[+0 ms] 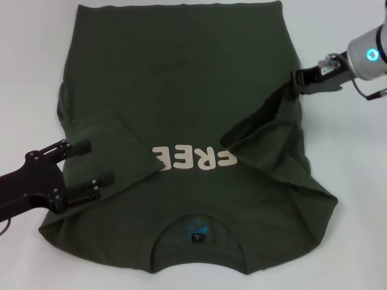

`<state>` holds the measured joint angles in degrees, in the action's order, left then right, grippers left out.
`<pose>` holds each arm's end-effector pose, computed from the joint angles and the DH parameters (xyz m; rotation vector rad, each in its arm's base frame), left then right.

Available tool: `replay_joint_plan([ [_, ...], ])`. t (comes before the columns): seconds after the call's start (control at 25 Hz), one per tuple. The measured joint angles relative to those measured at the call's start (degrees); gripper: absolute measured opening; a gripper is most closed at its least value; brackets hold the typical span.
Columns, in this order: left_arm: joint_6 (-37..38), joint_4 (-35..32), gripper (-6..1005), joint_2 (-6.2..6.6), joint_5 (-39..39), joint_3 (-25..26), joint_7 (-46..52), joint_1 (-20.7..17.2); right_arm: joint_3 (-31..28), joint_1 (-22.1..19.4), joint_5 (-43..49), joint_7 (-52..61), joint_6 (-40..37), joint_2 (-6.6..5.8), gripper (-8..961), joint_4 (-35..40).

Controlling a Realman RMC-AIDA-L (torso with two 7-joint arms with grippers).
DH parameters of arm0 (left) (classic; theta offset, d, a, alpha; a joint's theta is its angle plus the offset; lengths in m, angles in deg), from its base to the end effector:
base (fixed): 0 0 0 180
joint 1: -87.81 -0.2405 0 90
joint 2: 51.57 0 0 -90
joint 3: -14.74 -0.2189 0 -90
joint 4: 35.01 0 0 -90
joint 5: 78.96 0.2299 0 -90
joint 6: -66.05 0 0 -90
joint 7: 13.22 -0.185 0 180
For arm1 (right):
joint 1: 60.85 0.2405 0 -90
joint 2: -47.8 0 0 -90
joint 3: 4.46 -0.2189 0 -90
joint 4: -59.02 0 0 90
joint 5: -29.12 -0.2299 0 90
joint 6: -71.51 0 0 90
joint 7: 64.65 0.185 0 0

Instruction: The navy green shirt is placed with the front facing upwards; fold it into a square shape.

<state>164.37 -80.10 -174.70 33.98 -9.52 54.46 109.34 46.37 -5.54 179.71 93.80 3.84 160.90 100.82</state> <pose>-0.2592 0.3088 0.0282 -2.4753 -0.4727 -0.8510 0.1814 0.4765 0.0196 -2.1234 1.4698 0.0245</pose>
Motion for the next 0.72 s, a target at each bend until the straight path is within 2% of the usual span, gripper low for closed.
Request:
replay_joint_plan([
  [0.24, -0.2, 0.1, 835, 0.0, 0.0, 0.0, -0.1, 0.1, 0.1, 0.2, -0.7, -0.8, 5.5, 2.38, 3, -0.8],
  [0.36, -0.4, 0.3, 835, 0.0, 0.0, 0.0, -0.1, 0.1, 0.1, 0.2, -2.0, -2.0, 6.6, 3.11, 3, -1.7],
  [0.52, -0.4, 0.6, 835, 0.06, 0.0, 0.0, -0.2, 0.1, 0.0, 0.3, -4.9, -4.0, 6.6, 3.31, 3, -2.8],
  [0.72, -0.4, 0.6, 835, 0.08, 0.0, 0.0, -0.2, 0.1, 0.0, 0.3, -5.9, -4.5, 5.7, 2.76, 3, -4.2],
])
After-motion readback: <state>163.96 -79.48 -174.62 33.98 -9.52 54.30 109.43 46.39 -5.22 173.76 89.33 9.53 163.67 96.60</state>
